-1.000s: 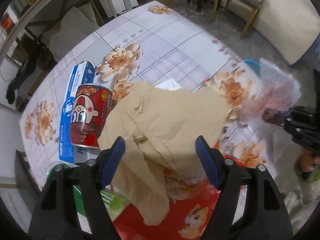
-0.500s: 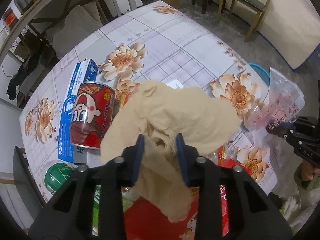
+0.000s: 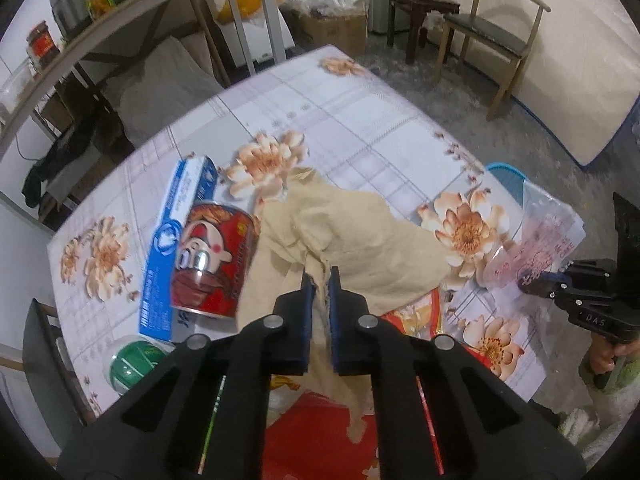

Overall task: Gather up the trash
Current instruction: 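Grasp the clear plastic bag with the right gripper while the left gripper grasps the tan paper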

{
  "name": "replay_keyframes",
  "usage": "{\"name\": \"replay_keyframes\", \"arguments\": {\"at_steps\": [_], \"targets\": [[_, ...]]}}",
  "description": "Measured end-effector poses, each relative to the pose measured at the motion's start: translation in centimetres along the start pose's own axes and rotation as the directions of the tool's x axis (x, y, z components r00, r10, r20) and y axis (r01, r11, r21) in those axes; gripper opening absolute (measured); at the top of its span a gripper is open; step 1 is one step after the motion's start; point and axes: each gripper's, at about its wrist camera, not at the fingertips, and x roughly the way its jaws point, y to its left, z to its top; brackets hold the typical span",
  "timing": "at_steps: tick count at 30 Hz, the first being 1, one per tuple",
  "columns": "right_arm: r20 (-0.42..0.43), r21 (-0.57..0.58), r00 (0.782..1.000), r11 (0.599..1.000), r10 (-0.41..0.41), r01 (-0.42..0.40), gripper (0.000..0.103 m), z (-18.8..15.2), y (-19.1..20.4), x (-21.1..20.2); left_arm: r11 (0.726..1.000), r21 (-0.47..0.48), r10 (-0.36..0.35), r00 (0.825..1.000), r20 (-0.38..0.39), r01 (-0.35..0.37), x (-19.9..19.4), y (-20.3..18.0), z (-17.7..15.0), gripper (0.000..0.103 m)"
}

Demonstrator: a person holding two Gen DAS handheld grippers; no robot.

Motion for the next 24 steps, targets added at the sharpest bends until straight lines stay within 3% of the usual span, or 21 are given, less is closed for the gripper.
{"name": "replay_keyframes", "arguments": {"at_steps": [9,24], "targets": [[0.035,-0.006,0.999,1.000,0.019,-0.019,0.005,0.2,0.3,-1.2,0.999,-0.013,0.042,0.994,0.104,-0.041,-3.8,0.6,0.4,0.004],[0.111,-0.059,0.993,0.997,0.046,-0.039,0.005,-0.2,2.0,-4.6,1.000,-0.003,0.020,0.979,0.203,-0.020,-9.4,-1.2,0.2,0.004]]}}
